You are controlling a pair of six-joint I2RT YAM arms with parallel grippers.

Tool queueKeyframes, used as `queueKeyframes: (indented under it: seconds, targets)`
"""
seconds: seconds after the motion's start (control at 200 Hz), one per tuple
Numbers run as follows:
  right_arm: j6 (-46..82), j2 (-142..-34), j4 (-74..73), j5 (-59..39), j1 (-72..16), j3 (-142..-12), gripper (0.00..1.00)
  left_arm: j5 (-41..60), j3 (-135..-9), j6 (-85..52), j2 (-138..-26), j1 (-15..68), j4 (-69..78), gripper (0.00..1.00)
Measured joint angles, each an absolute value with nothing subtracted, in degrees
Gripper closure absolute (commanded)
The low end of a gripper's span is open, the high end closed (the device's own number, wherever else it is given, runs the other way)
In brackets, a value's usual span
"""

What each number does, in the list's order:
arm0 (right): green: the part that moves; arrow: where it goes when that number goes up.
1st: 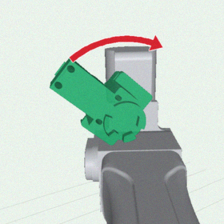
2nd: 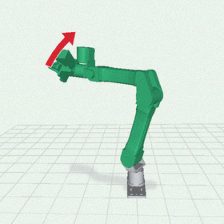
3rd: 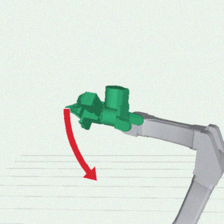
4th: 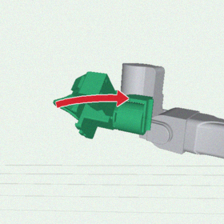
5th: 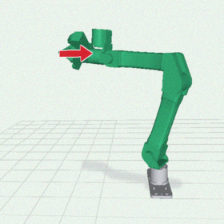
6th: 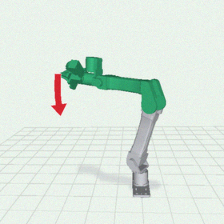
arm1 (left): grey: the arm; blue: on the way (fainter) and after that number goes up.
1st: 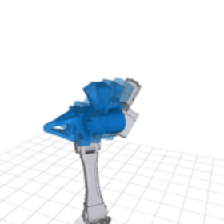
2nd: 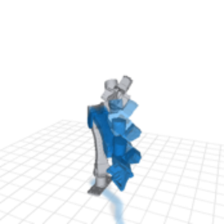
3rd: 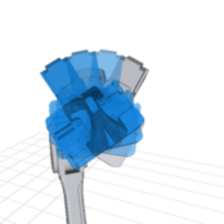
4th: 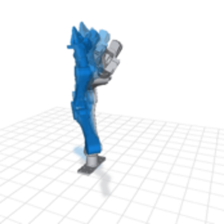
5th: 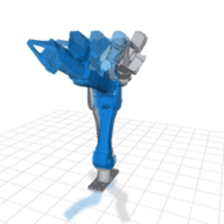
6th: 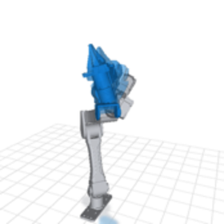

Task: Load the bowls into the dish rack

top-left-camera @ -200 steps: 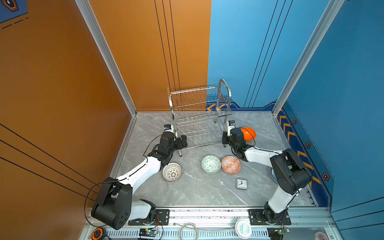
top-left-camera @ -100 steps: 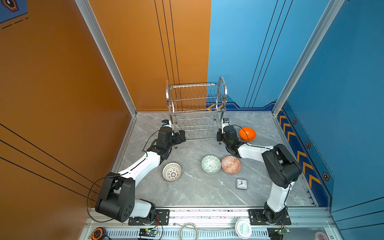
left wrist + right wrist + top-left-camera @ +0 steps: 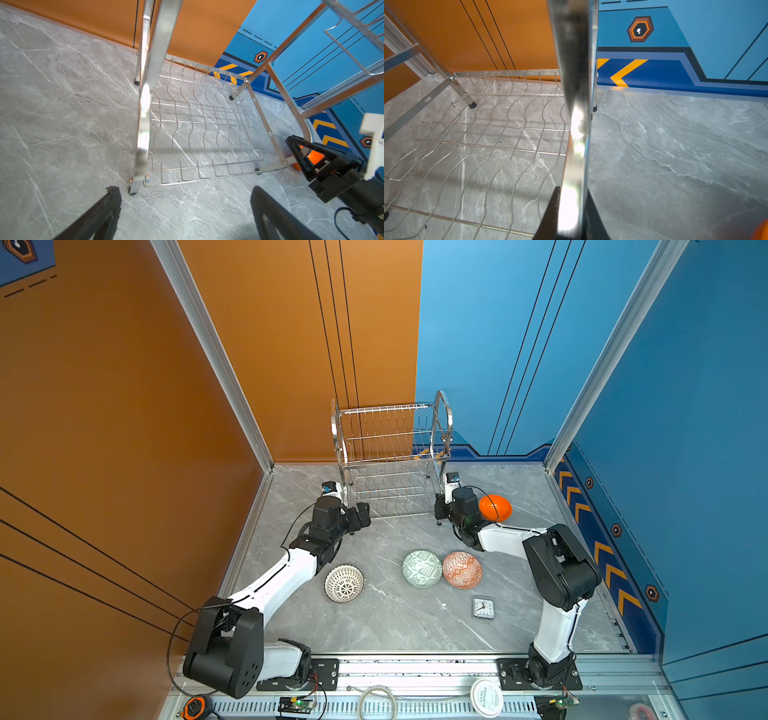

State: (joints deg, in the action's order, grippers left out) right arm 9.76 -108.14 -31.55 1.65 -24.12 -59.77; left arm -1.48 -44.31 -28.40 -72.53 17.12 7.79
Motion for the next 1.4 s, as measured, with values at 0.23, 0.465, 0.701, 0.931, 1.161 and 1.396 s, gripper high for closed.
queueKeyframes:
  seconds: [0.23,0.465,0.701,0.931,1.161,1.396]
  targets:
    - [7.7,-107.1,-31.9,-4.9,-21.9,-58.3,1.0,-2.5,-42.0,-28.6,-69.3,17.1,7.4,0.02]
    - [7.3,-106.9,-31.7,-5.9,-21.6,-58.2,0.76,-2.8,-39.7,-29.9,-69.2,17.1,6.2,0.02]
    - [8.2,-103.6,-30.4,-5.2,-22.3,-56.9,0.3,-2.8,-37.9,-32.0,-65.0,16.8,3.7,0.02]
    - [8.4,-97.6,-28.2,-1.1,-24.3,-55.0,0.0,-2.0,-35.1,-35.9,-58.7,15.2,0.3,0.02]
    - [8.4,-92.7,-21.9,5.1,-26.7,-53.1,0.0,1.6,-33.6,-39.4,-54.5,13.2,-3.1,0.02]
    - [8.6,-86.7,-11.7,13.5,-26.4,-51.6,0.0,3.9,-33.6,-39.9,-54.1,18.0,-4.3,0.02]
